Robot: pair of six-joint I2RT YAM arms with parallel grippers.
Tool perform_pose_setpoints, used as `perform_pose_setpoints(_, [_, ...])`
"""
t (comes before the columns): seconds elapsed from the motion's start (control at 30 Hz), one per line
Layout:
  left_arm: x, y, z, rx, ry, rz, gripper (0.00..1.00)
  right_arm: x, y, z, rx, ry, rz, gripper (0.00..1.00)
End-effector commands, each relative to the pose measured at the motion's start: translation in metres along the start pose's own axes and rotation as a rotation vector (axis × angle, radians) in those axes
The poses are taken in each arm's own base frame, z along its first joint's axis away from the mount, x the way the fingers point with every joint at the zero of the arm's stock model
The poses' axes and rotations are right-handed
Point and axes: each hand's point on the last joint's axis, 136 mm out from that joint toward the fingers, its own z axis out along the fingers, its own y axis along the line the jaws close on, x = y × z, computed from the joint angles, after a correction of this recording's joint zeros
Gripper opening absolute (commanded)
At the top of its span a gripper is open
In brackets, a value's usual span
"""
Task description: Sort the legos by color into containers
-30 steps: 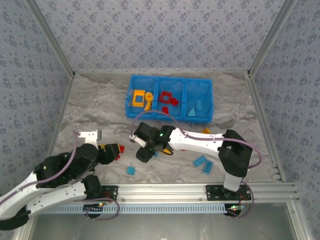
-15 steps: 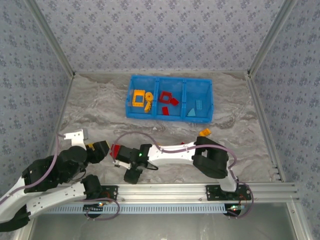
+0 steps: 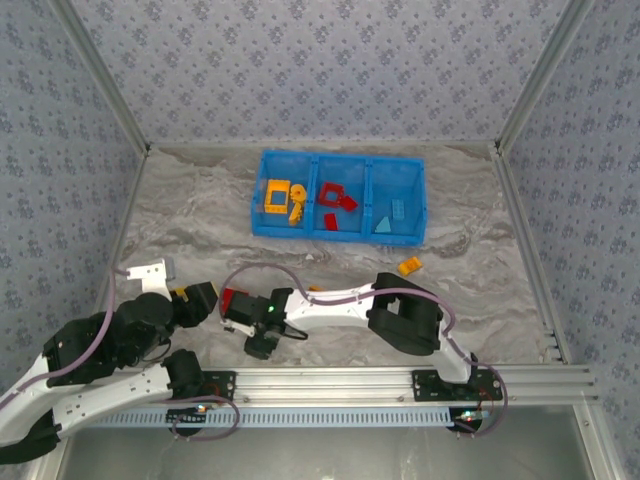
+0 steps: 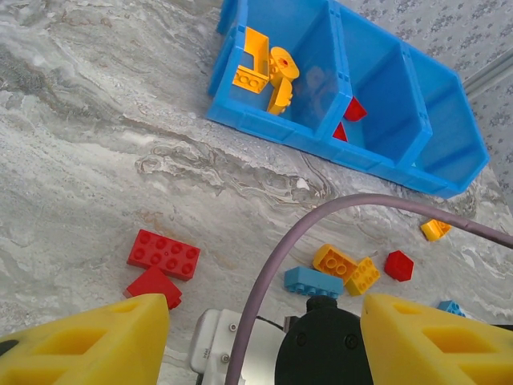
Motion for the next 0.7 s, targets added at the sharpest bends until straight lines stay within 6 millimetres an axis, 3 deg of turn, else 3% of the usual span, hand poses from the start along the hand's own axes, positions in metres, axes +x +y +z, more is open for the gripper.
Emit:
perform_pose_setpoints(0.0, [-0.005,0.0,-0.003,0.007,-0.016,-0.002,0.65,-0.002,0.0,0.002,-0.004,-0.001,0.012,0.4])
perform_pose_setpoints(0.17, [0.001,-0.018,0.002,0.064,0.017,0.034,0.67,-0.01,-0.01,-0.026,0.027,-0.069,0.043,0.32])
perform_pose_setpoints(0.3, [0.012,-0.065,0.016,0.175,0.101,0.118,0.68,-0.009,-0.043,-0.073,0.07,-0.162,0.128,0.31])
perform_pose_setpoints(0.47, [0.033,-0.139,0.045,0.301,0.232,0.234,0.67,0.015,-0.118,-0.155,0.179,-0.289,0.342,0.31])
perform_pose_setpoints(0.6, [0.037,-0.189,0.07,0.387,0.244,0.272,0.66,0.059,-0.197,-0.219,0.301,-0.39,0.587,0.31])
perform_pose_setpoints(0.67, [0.04,-0.209,0.082,0.41,0.247,0.295,0.66,0.097,-0.234,-0.227,0.362,-0.378,0.741,0.31])
